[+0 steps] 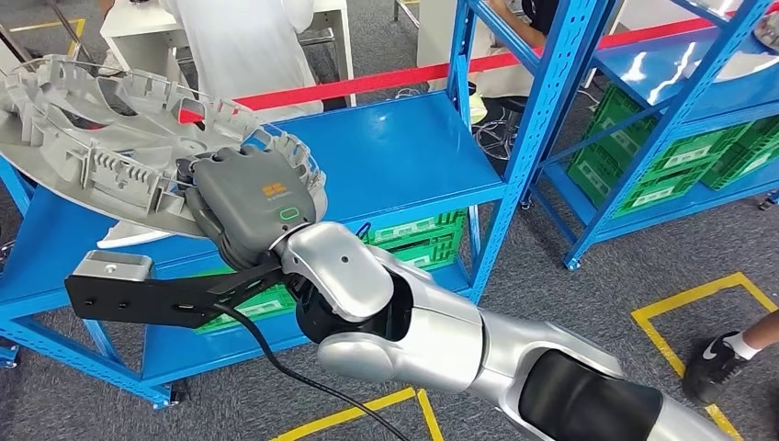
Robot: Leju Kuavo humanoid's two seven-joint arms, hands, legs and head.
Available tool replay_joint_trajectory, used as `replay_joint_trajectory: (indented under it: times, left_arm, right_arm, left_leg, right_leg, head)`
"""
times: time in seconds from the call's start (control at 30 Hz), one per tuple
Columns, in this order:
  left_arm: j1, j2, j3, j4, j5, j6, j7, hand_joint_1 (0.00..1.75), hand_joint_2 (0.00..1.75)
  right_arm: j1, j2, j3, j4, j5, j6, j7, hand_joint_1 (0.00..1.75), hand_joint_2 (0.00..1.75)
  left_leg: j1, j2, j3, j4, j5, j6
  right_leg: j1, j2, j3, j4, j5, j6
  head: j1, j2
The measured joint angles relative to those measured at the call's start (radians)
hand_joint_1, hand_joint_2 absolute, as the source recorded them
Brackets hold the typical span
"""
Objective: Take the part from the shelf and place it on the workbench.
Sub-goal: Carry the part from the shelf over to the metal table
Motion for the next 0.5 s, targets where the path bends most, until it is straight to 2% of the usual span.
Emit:
replay_joint_trajectory:
  times: [0.03,0.07,0.1,0.13,0.17,0.2,0.23,0.27,0.3,0.37,0.4,0.43,0.47,0.5]
  left_arm:
    - [-0.001,0.0,0.0,0.0,-0.003,-0.001,-0.002,0.0,1.75]
    - [-0.002,-0.001,0.0,0.0,-0.006,-0.004,-0.004,0.0,1.75]
    - [-0.003,-0.002,0.0,0.0,-0.01,-0.006,-0.007,0.0,1.75]
    - [-0.004,-0.002,0.0,0.0,-0.014,-0.009,-0.011,0.0,1.75]
    - [-0.003,-0.002,0.0,0.0,-0.018,-0.012,-0.014,0.0,1.75]
    - [-0.001,-0.002,0.0,0.0,-0.022,-0.014,-0.017,0.0,1.75]
    - [0.0,-0.001,0.0,0.0,-0.025,-0.016,-0.019,0.0,1.75]
    - [0.002,0.0,0.0,0.0,-0.028,-0.019,-0.021,0.0,1.75]
    - [0.003,0.001,0.0,0.0,-0.03,-0.021,-0.022,0.0,1.75]
    - [0.003,0.003,0.0,-0.001,-0.036,-0.024,-0.026,0.0,1.75]
    - [0.003,0.003,0.0,-0.001,-0.039,-0.026,-0.028,0.0,1.75]
    - [0.003,0.004,-0.001,-0.001,-0.04,-0.027,-0.03,0.0,1.75]
    - [0.003,0.004,-0.001,-0.001,-0.041,-0.028,-0.031,0.0,1.75]
    - [0.003,0.004,-0.001,-0.001,-0.042,-0.029,-0.032,0.0,1.75]
  right_arm:
    - [0.0,0.0,0.001,0.0,0.0,0.0,0.0,1.75,1.75]
    - [-0.001,0.0,0.001,-0.001,-0.001,-0.001,0.0,1.75,1.75]
    - [-0.002,-0.001,0.0,-0.001,-0.001,-0.002,0.0,1.75,1.75]
    - [-0.004,-0.002,0.0,-0.002,0.0,-0.003,0.0,1.75,1.75]
    - [-0.005,-0.005,0.0,-0.002,0.0,-0.005,0.0,1.75,1.75]
    - [-0.005,-0.01,0.0,-0.002,0.001,-0.008,0.0,1.75,1.75]
    - [-0.006,-0.016,0.0,-0.001,0.002,-0.012,0.0,1.75,1.75]
    - [-0.006,-0.023,-0.001,0.0,0.003,-0.016,-0.001,1.75,1.75]
    - [-0.006,-0.029,-0.001,0.0,0.005,-0.019,-0.001,1.75,1.75]
    - [-0.006,-0.038,-0.003,0.002,0.01,-0.024,0.0,1.75,1.75]
    - [-0.006,-0.042,-0.004,0.004,0.012,-0.027,0.0,1.75,1.75]
    - [-0.005,-0.046,-0.005,0.006,0.015,-0.03,0.0,1.75,1.75]
    - [-0.005,-0.049,-0.006,0.008,0.018,-0.033,0.0,1.75,1.75]
    - [-0.004,-0.052,-0.007,0.009,0.021,-0.035,0.0,1.75,1.75]
  left_leg:
    - [0.004,0.0,0.049,-0.062,0.01,-0.005]
    - [0.004,-0.002,0.099,-0.133,0.005,-0.006]
    - [0.003,-0.004,0.135,-0.188,-0.007,-0.002]
    - [0.0,-0.005,0.151,-0.221,-0.02,0.006]
    - [-0.005,-0.006,0.153,-0.232,-0.021,0.018]
    - [-0.007,-0.004,0.142,-0.23,-0.013,0.031]
    - [-0.008,-0.002,0.134,-0.229,-0.004,0.042]
    - [-0.009,0.0,0.124,-0.229,0.007,0.052]
    - [-0.01,0.002,0.111,-0.23,0.02,0.061]
    - [-0.013,0.002,0.079,-0.229,0.046,0.069]
    - [-0.015,0.002,0.061,-0.228,0.059,0.071]
    - [-0.017,0.003,0.044,-0.226,0.071,0.072]
    - [-0.018,0.003,0.027,-0.224,0.083,0.072]
    - [-0.019,0.003,0.011,-0.221,0.094,0.071]
  right_leg:
    - [-0.001,0.0,-0.014,0.006,0.009,0.006]
    - [-0.002,0.0,-0.026,0.012,0.016,0.012]
    - [-0.002,0.0,-0.034,0.016,0.024,0.019]
    - [-0.001,0.0,-0.04,0.018,0.032,0.025]
    - [-0.002,0.0,-0.043,0.018,0.042,0.03]
    - [-0.004,0.0,-0.047,0.017,0.049,0.036]
    - [-0.007,0.001,-0.054,0.023,0.041,0.041]
    - [-0.01,0.003,-0.064,0.043,0.013,0.046]
    - [-0.011,0.004,-0.078,0.08,-0.033,0.05]
    - [-0.01,0.007,-0.105,0.195,-0.14,0.051]
    - [-0.009,0.008,-0.11,0.251,-0.168,0.05]
    - [-0.007,0.009,-0.105,0.286,-0.17,0.047]
    - [-0.005,0.01,-0.087,0.295,-0.15,0.042]
    - [-0.001,0.011,-0.053,0.272,-0.12,0.037]
  head:
    - [0.0,0.0]
    - [0.0,0.0]
    - [0.002,0.0]
    - [0.003,0.0]
    - [0.005,0.0]
    - [0.006,0.0]
    - [0.005,0.0]
    - [0.006,0.0]
    - [0.006,0.0]
    - [0.007,0.0]
    - [0.007,0.0]
    - [0.007,0.0]
    - [0.007,0.0]
    - [0.007,0.0]
